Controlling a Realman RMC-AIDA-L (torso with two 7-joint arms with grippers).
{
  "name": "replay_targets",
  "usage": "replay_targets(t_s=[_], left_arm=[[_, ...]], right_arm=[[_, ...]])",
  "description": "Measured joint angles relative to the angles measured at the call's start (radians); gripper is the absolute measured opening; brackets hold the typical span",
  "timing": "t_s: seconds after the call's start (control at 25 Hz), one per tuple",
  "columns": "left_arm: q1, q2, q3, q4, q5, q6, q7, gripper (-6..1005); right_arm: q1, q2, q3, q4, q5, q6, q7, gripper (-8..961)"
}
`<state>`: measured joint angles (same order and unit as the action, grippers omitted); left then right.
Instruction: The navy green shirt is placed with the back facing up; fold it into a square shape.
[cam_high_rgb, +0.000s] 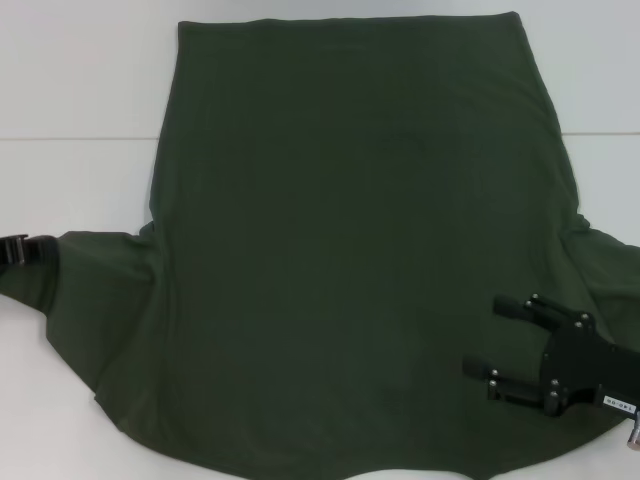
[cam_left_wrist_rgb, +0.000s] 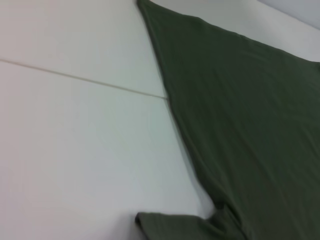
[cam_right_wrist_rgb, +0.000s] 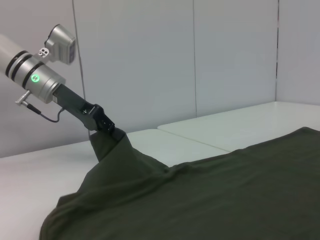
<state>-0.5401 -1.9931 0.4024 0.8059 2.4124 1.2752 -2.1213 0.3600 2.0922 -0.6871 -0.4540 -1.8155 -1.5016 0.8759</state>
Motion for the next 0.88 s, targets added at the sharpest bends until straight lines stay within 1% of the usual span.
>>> replay_targets(t_s=[0.32, 0.52, 0.64, 0.76, 0.88], left_arm=[[-0.023, 0.011, 0.008, 0.038, 0.019, 0.047, -0.048, 16], [-0.023, 0.013, 0.006, 0.084, 0.026, 0.052, -0.076, 16], [-0.023, 0.013, 0.009, 0.091, 0.027, 0.066, -0.087, 15], [-0.032, 0.013, 0.023, 0.09, 0.027, 0.082, -0.111, 15], [-0.045, 0.011, 0.058, 0.089, 0.027, 0.104, -0.144, 15]], right_arm=[[0.009, 0.001, 0.0, 0.001, 0.0, 0.002, 0.0, 891], [0.01, 0.001, -0.002, 0.002, -0.001, 0.002, 0.0, 891], [0.01, 0.002, -0.004, 0.002, -0.001, 0.003, 0.0, 891], [0.01, 0.002, -0.006, 0.002, -0.001, 0.003, 0.0, 891], [0.01, 0.002, -0.007, 0.001, -0.001, 0.003, 0.0, 891]])
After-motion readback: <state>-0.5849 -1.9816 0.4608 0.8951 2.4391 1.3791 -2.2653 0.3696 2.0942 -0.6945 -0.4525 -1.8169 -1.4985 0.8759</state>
